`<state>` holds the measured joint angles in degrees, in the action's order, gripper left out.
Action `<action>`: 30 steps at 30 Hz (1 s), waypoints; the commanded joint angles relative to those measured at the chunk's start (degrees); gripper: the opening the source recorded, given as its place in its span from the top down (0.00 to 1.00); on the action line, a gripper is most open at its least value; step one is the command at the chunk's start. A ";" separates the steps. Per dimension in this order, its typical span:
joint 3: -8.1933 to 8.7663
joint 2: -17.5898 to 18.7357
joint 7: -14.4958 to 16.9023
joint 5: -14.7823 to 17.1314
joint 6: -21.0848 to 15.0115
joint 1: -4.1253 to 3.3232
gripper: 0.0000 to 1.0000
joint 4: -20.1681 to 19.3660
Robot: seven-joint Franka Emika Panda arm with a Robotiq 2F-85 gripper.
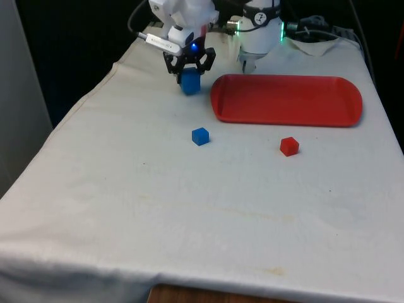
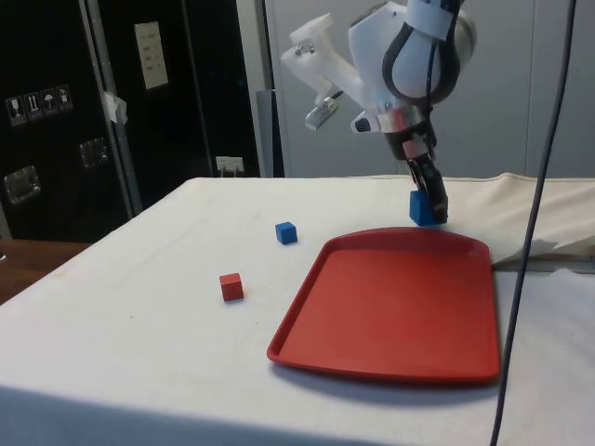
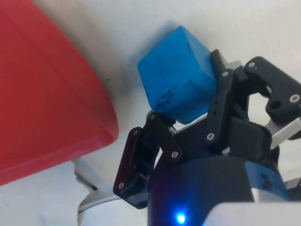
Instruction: Pick up the largest block and place it onto the tray.
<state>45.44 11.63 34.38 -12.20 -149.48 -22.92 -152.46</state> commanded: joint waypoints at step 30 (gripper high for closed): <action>-2.64 -8.02 -6.19 -1.89 11.69 -0.86 0.98 6.07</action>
<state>42.80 3.55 28.65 -14.09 -138.14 -23.49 -146.68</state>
